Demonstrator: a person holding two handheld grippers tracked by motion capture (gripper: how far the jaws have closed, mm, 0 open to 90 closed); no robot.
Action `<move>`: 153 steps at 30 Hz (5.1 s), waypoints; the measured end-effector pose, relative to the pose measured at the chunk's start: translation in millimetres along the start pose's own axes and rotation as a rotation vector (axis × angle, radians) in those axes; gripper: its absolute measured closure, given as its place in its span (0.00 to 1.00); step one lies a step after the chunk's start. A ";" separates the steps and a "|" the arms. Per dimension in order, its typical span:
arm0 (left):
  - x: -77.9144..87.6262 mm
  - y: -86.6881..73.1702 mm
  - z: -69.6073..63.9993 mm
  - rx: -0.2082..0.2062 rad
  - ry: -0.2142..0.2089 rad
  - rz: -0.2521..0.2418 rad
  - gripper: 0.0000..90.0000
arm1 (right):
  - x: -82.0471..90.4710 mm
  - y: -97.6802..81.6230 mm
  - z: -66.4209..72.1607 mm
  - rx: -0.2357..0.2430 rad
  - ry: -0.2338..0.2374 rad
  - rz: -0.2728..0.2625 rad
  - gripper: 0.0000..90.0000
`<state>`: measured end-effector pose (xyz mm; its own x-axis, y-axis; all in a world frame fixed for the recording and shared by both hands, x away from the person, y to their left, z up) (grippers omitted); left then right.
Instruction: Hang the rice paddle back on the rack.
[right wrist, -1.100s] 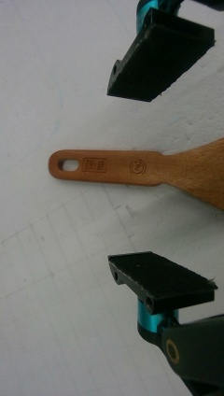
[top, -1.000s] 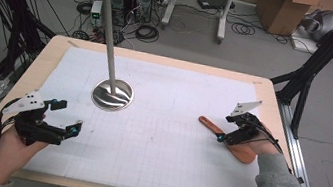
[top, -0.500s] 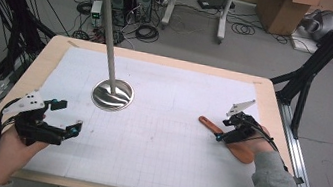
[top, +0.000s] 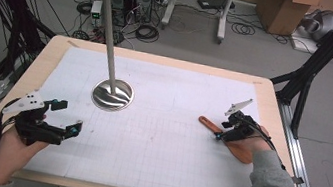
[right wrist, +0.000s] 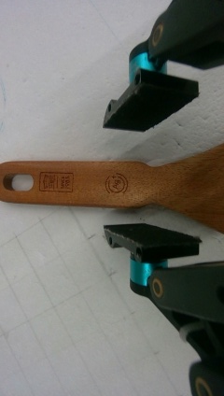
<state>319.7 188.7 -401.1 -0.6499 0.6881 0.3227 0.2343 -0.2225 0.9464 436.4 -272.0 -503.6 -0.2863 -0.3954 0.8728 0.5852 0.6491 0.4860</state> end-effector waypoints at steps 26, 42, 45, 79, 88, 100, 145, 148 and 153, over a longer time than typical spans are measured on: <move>0.2 -4.7 3.6 0.008 0.011 0.012 0.02 | -2.5 -1.4 4.4 -0.006 0.025 0.032 0.70; 0.0 -5.9 4.4 0.012 0.014 0.013 0.02 | 3.6 9.0 7.6 0.000 0.001 -0.032 0.71; 1.0 -4.2 4.7 0.011 0.011 0.010 0.02 | 7.7 14.3 8.4 -0.010 -0.007 -0.069 0.71; -1.7 21.0 5.5 -0.018 -0.013 -0.052 0.02 | 58.7 54.6 25.5 -0.021 -0.053 -0.432 0.72; -3.2 22.7 0.6 -0.020 -0.032 -0.057 0.03 | 75.1 65.4 25.3 -0.027 -0.058 -0.546 0.72; 1.5 20.9 1.0 -0.029 -0.008 -0.054 0.03 | 86.0 76.4 24.9 -0.030 -0.060 -0.623 0.72; 15.0 11.9 5.0 0.001 0.052 -0.036 0.03 | 106.5 161.2 72.8 0.001 0.047 -0.732 0.72; 15.4 11.0 4.9 0.002 0.053 -0.035 0.03 | 109.9 169.2 80.3 0.015 0.055 -0.740 0.72; 17.7 9.4 5.4 -0.009 0.065 -0.034 0.03 | 113.6 181.3 91.1 0.041 0.065 -0.743 0.72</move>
<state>314.3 202.5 -386.6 -0.7032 0.6489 0.2907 0.2048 -0.2067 0.9567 440.9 -140.0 -312.2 -0.5489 -0.7762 0.3103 0.2259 0.2196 0.9491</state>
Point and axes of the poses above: each handheld gripper's, and its own axes: x roughly backward along the jaws, y roughly out of its top, z roughly to its left, the point moved 10 cm from there along -x, roughly forward along the jaws, and after that the axes turned 8 degrees about -x, right-handed, at the moved point
